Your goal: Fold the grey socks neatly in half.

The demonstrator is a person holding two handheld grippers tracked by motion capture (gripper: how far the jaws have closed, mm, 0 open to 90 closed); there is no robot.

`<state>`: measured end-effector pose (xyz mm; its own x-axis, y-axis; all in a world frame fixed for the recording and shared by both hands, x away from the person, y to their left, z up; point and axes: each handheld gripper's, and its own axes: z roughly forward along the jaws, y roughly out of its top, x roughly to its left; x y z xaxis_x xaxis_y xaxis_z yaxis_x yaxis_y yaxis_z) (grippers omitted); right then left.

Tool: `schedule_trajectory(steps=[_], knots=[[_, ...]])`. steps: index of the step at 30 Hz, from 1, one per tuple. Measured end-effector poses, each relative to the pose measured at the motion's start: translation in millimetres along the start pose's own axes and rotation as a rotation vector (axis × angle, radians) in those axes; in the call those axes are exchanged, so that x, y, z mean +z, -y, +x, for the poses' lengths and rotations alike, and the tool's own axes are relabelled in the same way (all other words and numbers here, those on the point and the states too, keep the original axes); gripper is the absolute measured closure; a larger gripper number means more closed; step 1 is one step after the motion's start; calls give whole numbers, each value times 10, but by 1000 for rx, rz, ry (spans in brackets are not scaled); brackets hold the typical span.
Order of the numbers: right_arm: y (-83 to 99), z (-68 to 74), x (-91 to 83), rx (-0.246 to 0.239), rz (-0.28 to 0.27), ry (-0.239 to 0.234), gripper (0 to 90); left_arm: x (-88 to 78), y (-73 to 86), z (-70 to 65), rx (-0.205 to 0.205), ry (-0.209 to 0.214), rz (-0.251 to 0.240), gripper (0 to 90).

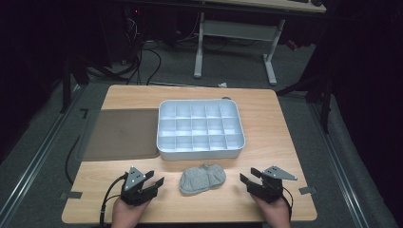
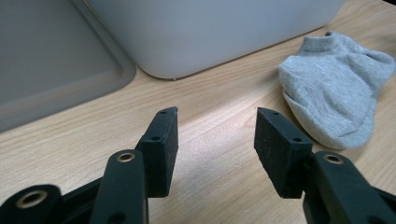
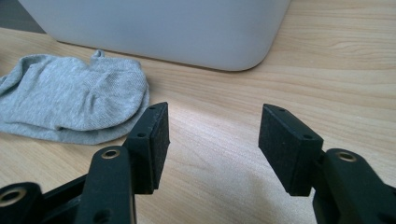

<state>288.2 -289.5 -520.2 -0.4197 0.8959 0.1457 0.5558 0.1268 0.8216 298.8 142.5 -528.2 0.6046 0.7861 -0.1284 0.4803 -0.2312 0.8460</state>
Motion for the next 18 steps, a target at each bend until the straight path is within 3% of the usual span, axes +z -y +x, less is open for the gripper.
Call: schedule_trajectory(steps=[14, 18], knots=[[-16, 53, -3, 8, 3, -33, 462, 30, -14, -138, 28, 40, 7, 496], [-38, 95, 35, -3, 16, -65, 463, 68, -21, -202, 22, 61, 14, 484]])
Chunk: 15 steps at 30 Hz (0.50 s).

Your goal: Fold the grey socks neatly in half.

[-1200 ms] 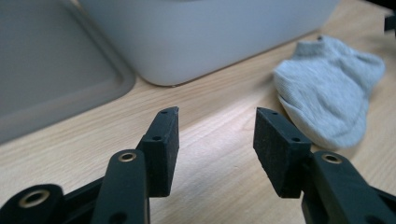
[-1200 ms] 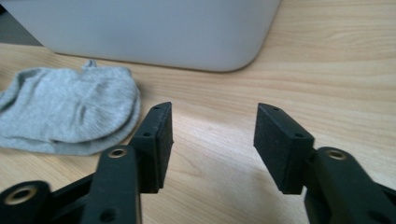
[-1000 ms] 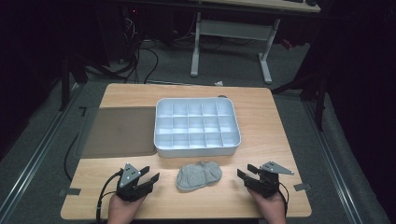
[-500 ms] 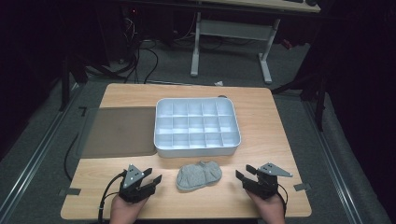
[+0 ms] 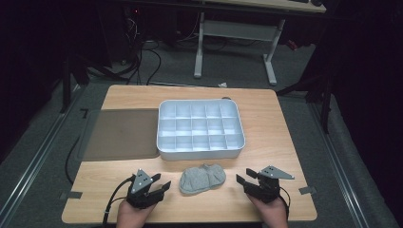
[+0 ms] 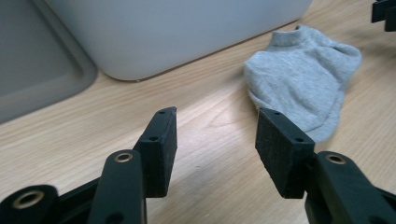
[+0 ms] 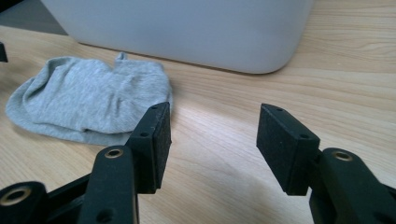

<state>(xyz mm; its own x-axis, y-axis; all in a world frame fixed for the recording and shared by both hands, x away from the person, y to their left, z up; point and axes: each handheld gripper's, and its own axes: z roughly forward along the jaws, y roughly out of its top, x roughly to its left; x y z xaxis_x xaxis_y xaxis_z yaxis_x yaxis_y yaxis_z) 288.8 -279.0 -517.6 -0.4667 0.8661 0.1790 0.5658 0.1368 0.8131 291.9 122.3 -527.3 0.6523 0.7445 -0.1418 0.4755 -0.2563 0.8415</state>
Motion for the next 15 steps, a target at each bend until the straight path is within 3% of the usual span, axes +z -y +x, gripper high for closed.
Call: schedule_trajectory(steps=[10, 14, 15], knots=[[-112, 179, 43, -35, -3, -32, 470, 74, -70, -156, -4, 28, 1, 461], [-189, 219, 90, -45, -17, -45, 484, 155, -176, -290, 34, 40, 1, 457], [-243, 252, 117, -74, -18, -38, 491, 202, -211, -320, 33, 48, -1, 458]])
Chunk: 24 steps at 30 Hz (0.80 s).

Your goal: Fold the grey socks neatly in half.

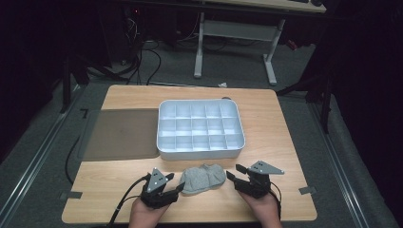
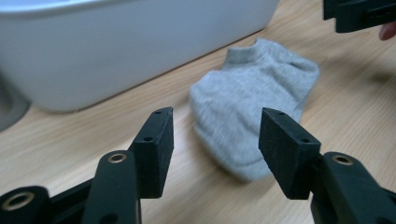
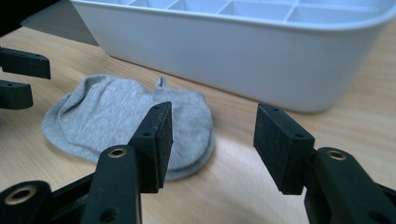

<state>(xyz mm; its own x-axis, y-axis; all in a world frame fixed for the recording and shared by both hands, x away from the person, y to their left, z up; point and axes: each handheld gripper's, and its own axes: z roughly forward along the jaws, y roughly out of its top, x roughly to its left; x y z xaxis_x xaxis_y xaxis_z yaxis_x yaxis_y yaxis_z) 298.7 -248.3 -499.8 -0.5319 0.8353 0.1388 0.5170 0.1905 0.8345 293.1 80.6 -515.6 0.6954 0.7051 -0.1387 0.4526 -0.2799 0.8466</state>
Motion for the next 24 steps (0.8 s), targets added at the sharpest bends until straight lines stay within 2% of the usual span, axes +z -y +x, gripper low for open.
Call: schedule_trajectory(steps=[5, 7, 11, 12, 18, 24], knots=[[-59, 25, 19, -14, -13, 1, 530, 75, -13, -13, -19, 6, 6, 462], [-56, 17, 49, -14, 5, 8, 559, 121, -5, -26, -12, 3, 24, 469], [-39, -20, 137, 23, 44, 8, 576, 199, 12, -47, -1, -15, 53, 484], [-28, -9, 187, 34, 72, 8, 576, 220, 22, -57, 9, -27, 64, 490], [-24, 51, 335, 50, 121, -2, 573, 240, 34, -75, 22, -43, 78, 531], [32, 126, 435, 24, 174, 3, 563, 252, 47, -77, 24, -58, 92, 580]])
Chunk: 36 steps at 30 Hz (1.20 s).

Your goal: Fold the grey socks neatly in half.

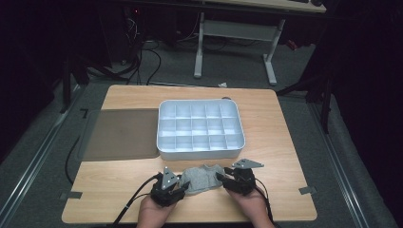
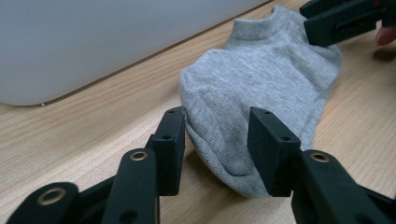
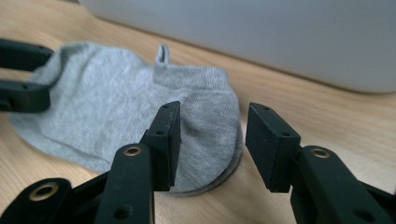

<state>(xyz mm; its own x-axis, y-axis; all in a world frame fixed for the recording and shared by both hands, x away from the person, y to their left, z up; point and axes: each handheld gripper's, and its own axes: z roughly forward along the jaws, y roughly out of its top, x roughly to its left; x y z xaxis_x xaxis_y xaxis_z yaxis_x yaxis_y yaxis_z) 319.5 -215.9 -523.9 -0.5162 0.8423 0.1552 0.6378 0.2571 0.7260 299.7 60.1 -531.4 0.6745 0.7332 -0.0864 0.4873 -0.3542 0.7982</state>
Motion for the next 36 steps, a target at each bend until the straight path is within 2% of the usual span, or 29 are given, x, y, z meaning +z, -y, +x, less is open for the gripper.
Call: schedule_trajectory(steps=[4, 8, 11, 14, 15, 23, 26, 28, 32, 33, 34, 35, 36], knots=[[27, 25, 26, -10, 12, 19, 565, 3, 0, 3, 4, -12, 5, 622], [39, 47, 24, -11, 18, 32, 586, 0, 13, 11, 30, -27, 29, 658], [58, 73, 19, -33, 12, 50, 611, -24, 35, 12, 51, -37, 32, 692], [90, 96, 2, -42, 6, 48, 629, -83, 75, 48, 81, -73, 34, 725], [90, 96, 2, -42, 6, 48, 629, -83, 75, 48, 81, -73, 34, 728], [112, 196, 8, -57, 8, 34, 700, -117, 98, 79, 83, -70, 35, 735], [113, 198, 9, -49, 11, 9, 794, -124, 103, 81, 86, -68, 35, 734], [112, 197, 13, -55, 10, -3, 825, -127, 106, 81, 88, -71, 35, 733], [114, 197, 11, -65, 9, -14, 845, -140, 101, 82, 85, -72, 40, 723], [116, 201, 10, -63, 9, -16, 846, -155, 81, 77, 80, -67, 47, 696], [117, 201, 8, -65, 8, -16, 846, -227, 14, 34, 79, -62, 14, 639], [117, 201, 8, -65, 8, -16, 846, -227, 14, 34, 79, -62, 14, 635], [118, 201, 8, -64, 8, -16, 846, -253, -18, 4, 76, -56, -10, 635]])
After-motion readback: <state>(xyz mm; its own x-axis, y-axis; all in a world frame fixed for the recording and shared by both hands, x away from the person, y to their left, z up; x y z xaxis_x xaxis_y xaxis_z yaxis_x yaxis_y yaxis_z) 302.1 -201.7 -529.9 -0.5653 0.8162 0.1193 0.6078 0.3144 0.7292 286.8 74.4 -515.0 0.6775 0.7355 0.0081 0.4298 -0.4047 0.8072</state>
